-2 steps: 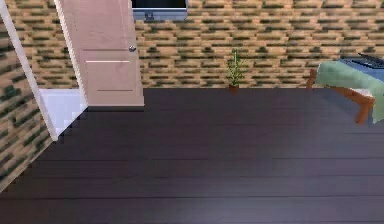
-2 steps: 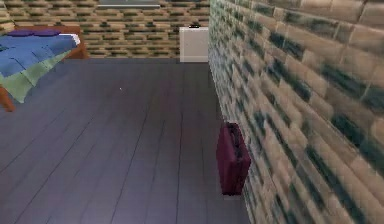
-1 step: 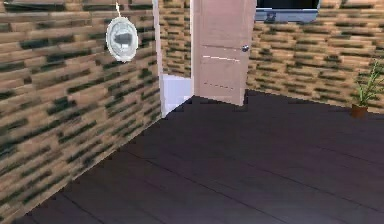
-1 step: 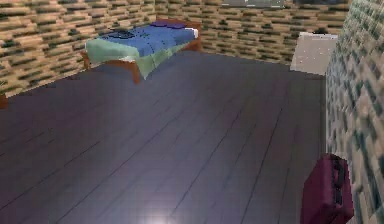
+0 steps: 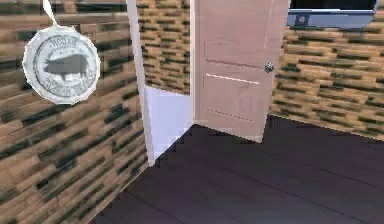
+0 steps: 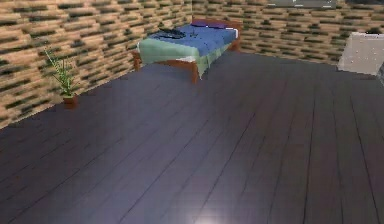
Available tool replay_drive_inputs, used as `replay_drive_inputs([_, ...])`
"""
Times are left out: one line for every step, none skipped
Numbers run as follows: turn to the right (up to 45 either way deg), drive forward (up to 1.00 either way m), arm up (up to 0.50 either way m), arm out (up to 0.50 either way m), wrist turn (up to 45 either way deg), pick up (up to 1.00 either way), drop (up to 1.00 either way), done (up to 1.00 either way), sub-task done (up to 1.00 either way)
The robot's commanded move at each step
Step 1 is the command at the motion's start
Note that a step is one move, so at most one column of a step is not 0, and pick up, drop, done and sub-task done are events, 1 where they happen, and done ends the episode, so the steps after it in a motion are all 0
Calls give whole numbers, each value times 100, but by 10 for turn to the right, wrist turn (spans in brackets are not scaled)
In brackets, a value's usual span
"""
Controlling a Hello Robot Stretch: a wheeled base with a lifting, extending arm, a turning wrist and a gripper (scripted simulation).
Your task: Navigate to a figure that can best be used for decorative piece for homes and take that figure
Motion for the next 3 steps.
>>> replay_drive_inputs([0, 100, 0, 0, 0, 0, 0, 0, 0])
replay_drive_inputs([0, 50, 0, 0, 0, 0, 0, 0, 0])
replay_drive_inputs([-120, 0, 0, 0, 0, 0, 0, 0, 0])
